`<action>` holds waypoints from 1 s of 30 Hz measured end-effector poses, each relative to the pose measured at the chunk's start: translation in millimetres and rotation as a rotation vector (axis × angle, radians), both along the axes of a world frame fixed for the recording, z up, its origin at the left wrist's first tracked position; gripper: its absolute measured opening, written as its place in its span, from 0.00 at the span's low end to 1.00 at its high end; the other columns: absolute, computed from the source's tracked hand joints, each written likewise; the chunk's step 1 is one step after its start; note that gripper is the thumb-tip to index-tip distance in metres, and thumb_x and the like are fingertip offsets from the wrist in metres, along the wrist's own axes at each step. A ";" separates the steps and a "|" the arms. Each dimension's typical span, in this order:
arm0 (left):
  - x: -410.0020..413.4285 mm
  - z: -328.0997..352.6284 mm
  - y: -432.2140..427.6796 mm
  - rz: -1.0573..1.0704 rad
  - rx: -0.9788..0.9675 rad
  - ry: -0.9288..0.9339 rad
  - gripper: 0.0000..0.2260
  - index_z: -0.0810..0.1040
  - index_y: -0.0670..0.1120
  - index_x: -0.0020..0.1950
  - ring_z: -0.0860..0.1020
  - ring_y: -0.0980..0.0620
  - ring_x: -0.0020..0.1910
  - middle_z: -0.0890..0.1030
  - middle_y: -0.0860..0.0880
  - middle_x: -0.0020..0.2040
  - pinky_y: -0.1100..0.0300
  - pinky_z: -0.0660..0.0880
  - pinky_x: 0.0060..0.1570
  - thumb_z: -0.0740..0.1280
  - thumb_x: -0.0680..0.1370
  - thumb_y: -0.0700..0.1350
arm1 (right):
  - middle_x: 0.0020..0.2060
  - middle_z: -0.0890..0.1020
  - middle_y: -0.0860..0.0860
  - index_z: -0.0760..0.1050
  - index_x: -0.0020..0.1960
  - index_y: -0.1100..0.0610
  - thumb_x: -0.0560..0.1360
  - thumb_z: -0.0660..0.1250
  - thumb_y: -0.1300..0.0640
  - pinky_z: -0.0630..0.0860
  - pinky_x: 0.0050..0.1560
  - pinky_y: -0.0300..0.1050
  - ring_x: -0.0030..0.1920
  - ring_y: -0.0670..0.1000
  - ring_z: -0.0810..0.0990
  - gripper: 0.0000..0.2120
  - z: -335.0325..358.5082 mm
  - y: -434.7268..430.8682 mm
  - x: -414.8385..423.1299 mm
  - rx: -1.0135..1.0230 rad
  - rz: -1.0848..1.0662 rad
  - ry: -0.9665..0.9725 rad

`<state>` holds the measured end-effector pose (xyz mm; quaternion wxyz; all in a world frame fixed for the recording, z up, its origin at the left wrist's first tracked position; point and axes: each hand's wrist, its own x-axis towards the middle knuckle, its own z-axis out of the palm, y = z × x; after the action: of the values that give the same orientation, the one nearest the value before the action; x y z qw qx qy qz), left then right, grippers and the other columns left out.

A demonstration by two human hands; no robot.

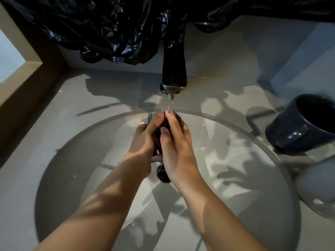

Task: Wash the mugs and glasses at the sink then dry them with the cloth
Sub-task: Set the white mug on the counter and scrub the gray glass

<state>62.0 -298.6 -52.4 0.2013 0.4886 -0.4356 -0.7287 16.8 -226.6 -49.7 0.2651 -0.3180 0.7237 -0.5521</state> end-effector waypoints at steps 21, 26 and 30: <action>4.1 9.5 -0.8 -0.025 0.225 0.300 0.18 0.80 0.44 0.49 0.82 0.48 0.34 0.84 0.44 0.35 0.60 0.79 0.35 0.57 0.80 0.55 | 0.71 0.62 0.50 0.70 0.53 0.34 0.76 0.64 0.53 0.62 0.59 0.25 0.64 0.44 0.67 0.13 3.3 -2.1 -4.9 -0.094 0.074 0.034; 12.4 4.9 -7.9 -0.032 0.150 0.327 0.21 0.81 0.46 0.50 0.82 0.50 0.43 0.85 0.46 0.43 0.55 0.75 0.49 0.54 0.80 0.57 | 0.75 0.54 0.45 0.66 0.63 0.31 0.71 0.63 0.41 0.58 0.65 0.28 0.71 0.43 0.58 0.20 1.5 -5.3 2.2 -0.069 0.159 0.131; 5.4 7.9 -1.7 -0.064 0.130 0.247 0.19 0.81 0.45 0.45 0.82 0.48 0.33 0.84 0.44 0.39 0.59 0.78 0.37 0.58 0.80 0.58 | 0.66 0.73 0.51 0.69 0.63 0.39 0.81 0.58 0.52 0.71 0.63 0.39 0.64 0.49 0.74 0.13 5.6 -19.7 -23.0 -0.182 -0.024 -0.321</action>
<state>67.3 -300.3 -44.5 0.1979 0.3931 -0.3746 -0.8160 -6.3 -246.4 -44.1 0.3407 -0.2396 0.6230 -0.6622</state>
